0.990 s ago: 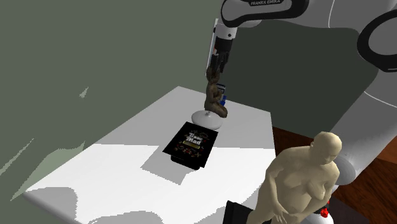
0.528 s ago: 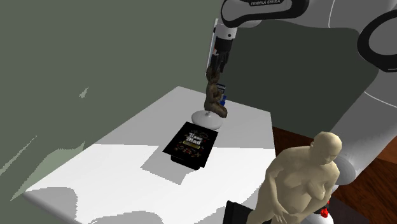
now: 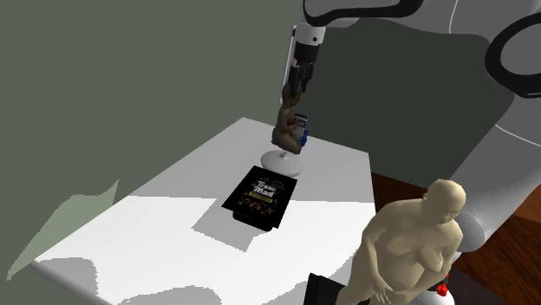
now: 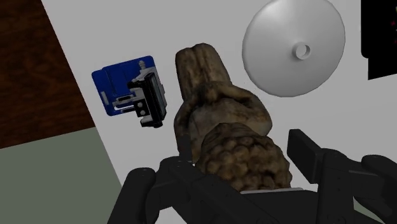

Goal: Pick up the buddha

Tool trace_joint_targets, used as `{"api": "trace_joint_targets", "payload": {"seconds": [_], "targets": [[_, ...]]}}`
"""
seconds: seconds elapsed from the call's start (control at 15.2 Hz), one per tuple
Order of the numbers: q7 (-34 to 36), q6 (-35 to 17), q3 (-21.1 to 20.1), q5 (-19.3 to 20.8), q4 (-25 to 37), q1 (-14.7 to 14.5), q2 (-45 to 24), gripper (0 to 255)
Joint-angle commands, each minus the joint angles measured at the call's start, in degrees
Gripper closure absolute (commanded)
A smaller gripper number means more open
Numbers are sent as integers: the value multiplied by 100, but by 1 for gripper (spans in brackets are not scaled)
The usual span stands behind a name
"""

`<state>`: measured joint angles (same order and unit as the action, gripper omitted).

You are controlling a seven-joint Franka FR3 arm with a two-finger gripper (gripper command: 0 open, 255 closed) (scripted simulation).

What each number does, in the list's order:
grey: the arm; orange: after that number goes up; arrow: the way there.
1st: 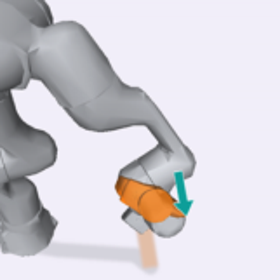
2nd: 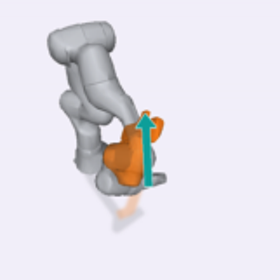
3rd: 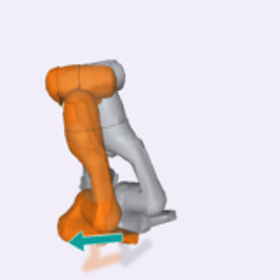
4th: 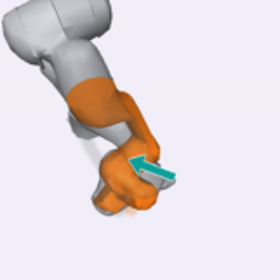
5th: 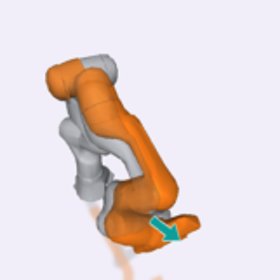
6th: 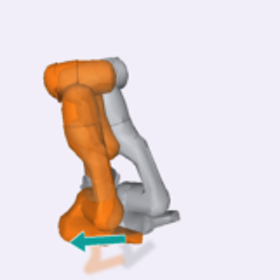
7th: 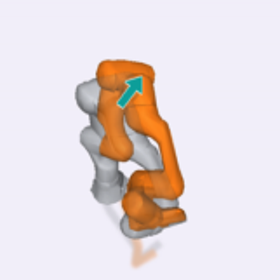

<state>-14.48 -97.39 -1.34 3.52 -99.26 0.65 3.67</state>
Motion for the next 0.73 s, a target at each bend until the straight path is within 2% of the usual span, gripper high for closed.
{"api": "trace_joint_targets", "payload": {"seconds": [0.0,0.53,0.66], "targets": [[-11,163,1,0,196,1,-25,255],[-43,820,-4,2,1015,-3,-186,255],[-44,832,-4,2,1031,-3,-190,255]]}}
